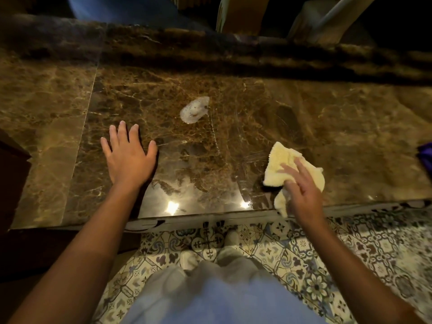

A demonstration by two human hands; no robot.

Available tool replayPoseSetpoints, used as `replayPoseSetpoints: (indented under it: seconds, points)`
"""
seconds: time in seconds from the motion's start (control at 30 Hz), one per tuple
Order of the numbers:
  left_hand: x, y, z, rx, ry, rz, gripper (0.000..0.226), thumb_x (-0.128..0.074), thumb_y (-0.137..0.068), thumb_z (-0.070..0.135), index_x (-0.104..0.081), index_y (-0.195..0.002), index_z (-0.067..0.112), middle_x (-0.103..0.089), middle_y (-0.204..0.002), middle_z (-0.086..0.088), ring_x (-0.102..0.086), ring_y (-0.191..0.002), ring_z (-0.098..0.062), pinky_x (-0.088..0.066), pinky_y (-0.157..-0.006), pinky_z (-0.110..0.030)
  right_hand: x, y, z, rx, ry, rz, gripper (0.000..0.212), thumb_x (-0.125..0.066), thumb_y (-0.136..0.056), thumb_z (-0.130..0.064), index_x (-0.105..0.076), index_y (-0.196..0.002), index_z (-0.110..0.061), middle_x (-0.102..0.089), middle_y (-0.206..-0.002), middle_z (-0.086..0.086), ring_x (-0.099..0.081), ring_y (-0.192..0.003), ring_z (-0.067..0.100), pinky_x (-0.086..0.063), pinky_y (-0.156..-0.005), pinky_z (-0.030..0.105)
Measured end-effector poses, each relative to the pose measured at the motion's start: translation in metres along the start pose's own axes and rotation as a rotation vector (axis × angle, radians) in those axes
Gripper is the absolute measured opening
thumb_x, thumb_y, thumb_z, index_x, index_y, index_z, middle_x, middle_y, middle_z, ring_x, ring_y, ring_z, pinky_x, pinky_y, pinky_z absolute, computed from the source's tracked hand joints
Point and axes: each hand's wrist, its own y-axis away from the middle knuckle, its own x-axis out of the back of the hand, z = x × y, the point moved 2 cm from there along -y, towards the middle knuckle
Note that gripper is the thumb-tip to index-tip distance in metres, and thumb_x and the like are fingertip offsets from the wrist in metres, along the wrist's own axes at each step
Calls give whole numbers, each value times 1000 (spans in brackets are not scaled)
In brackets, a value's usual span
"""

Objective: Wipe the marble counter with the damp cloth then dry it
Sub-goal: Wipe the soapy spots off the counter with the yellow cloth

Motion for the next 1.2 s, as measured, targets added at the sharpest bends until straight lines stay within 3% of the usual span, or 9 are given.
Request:
replayPoseSetpoints:
  seconds: [0.13, 0.27, 0.43, 0.6, 0.7, 0.8, 0.93, 1.07, 1.2]
  points:
    - [-3, -2, 0, 3, -14, 13, 66, -46, -102, 46, -36, -157, 10, -23, -170, -18, -11, -160, -35, -4, -127, -57, -45, 36, -20, 42, 249, 14, 53, -40, -96, -48, -52, -143, -26, -33, -166, 0, -10, -159, 18, -7, -127, 56]
    - [-5, -3, 0, -2, -20, 27, 66, -46, -102, 46, -37, -156, 10, -25, -169, -19, -13, -159, -36, -5, -127, -58, -89, 30, -53, -29, 486, 16, 69, -48, -92, -47, -40, -152, -15, -24, -169, 13, -5, -159, 32, -3, -127, 56]
    - [-6, -3, -1, -1, -20, 35, 66, -46, -101, 47, -37, -155, 10, -26, -169, -19, -13, -159, -37, -6, -127, -58, -118, 0, -83, 102, 497, -41, 58, -45, -102, -40, -40, -152, -13, -28, -167, 15, -9, -158, 36, -6, -127, 56]
    - [-6, -2, 0, 8, -9, 32, 67, -45, -101, 48, -37, -156, 11, -25, -169, -17, -12, -159, -34, -5, -128, -56, -141, -41, -112, 209, 399, -74, 45, -53, -99, -23, -55, -142, -12, -45, -158, 13, -25, -154, 35, -17, -125, 52]
    - [-4, -1, -1, 7, 8, 30, 66, -45, -102, 48, -37, -157, 12, -25, -170, -16, -12, -160, -33, -5, -128, -56, -140, -55, -120, 344, 311, -106, 39, -62, -88, -7, -67, -127, -10, -64, -137, 10, -49, -134, 34, -35, -113, 49]
    - [-3, 0, -2, 3, 10, 26, 66, -46, -102, 47, -37, -157, 12, -25, -170, -16, -12, -160, -34, -5, -128, -56, -114, -68, -112, 406, 198, -118, 40, -63, -83, 2, -71, -119, -12, -71, -121, 5, -57, -113, 25, -45, -96, 41]
    - [-5, -2, -1, 5, -7, 32, 66, -47, -102, 47, -37, -157, 11, -25, -169, -17, -12, -159, -34, -5, -128, -55, -29, -83, -73, 307, 305, 215, 32, -52, -92, -28, -66, -120, -28, -70, -108, -7, -47, -91, 1, -32, -71, 14]
    - [-10, -4, -3, -4, -24, 44, 66, -47, -102, 47, -38, -156, 10, -26, -169, -18, -14, -159, -35, -6, -127, -56, 41, -91, -14, 61, 329, 398, 36, -47, -96, -32, -61, -129, -27, -70, -116, 0, -56, -103, 16, -44, -79, 33]
    - [-13, -5, -5, -11, -42, 54, 65, -48, -102, 46, -39, -155, 9, -28, -168, -19, -16, -158, -37, -8, -126, -58, 31, -93, 20, -123, 220, 353, 44, -41, -101, -38, -62, -131, -12, -67, -127, 14, -59, -120, 35, -47, -95, 47]
